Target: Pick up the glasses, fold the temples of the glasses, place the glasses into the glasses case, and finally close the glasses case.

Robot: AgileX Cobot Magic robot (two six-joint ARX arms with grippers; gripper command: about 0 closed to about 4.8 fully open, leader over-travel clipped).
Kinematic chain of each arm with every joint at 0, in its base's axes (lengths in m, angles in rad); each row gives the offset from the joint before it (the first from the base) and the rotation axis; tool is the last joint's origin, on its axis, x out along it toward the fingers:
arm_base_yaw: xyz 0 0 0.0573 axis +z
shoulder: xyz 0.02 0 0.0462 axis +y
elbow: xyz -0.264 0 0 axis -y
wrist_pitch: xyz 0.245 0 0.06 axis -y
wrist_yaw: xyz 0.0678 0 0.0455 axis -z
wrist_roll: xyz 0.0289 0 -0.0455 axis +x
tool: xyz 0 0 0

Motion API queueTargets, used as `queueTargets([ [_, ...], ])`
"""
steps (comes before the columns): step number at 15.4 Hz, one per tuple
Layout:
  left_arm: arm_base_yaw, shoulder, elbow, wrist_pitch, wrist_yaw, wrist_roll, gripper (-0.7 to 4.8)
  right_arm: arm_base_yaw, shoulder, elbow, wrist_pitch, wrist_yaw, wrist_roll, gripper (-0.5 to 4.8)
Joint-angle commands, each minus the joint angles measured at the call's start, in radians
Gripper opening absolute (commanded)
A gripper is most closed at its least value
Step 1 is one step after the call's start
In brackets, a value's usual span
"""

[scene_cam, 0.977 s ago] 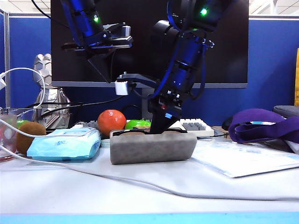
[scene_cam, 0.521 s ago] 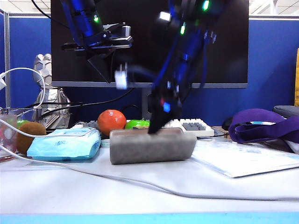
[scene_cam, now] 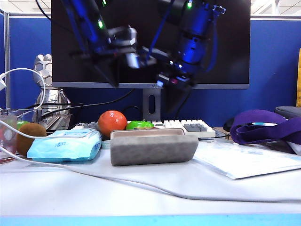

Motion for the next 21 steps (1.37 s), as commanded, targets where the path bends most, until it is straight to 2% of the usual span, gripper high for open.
queueTargets([
  [1, 0.000, 0.055, -0.001, -0.008, 0.013, 0.079, 0.16, -0.031, -0.014, 0.008, -0.009, 0.053, 0.221, -0.05],
  [2, 0.000, 0.083, -0.001, -0.007, 0.060, 0.135, 0.16, -0.047, -0.023, 0.008, -0.050, 0.043, 0.271, -0.05],
  [3, 0.000, 0.103, -0.001, 0.005, 0.102, 0.155, 0.16, -0.057, -0.032, 0.008, -0.084, 0.025, 0.271, -0.05],
  [9, 0.000, 0.193, -0.001, 0.103, 0.189, 0.180, 0.16, -0.061, -0.099, 0.008, -0.193, -0.172, 0.269, -0.05],
  [12, -0.001, 0.224, -0.001, 0.114, 0.251, 0.196, 0.16, -0.061, -0.103, 0.008, -0.262, -0.194, 0.270, -0.05],
  [15, -0.001, 0.248, -0.001, 0.123, 0.249, 0.198, 0.16, -0.061, -0.105, 0.008, -0.309, -0.208, 0.270, -0.05],
  [16, -0.001, 0.258, -0.001, 0.122, 0.251, 0.198, 0.14, -0.062, -0.107, 0.008, -0.334, -0.264, 0.269, -0.05],
  [21, -0.002, 0.259, -0.001, 0.051, 0.338, 0.212, -0.05, -0.062, -0.107, 0.008, -0.321, -0.292, 0.246, -0.05],
])
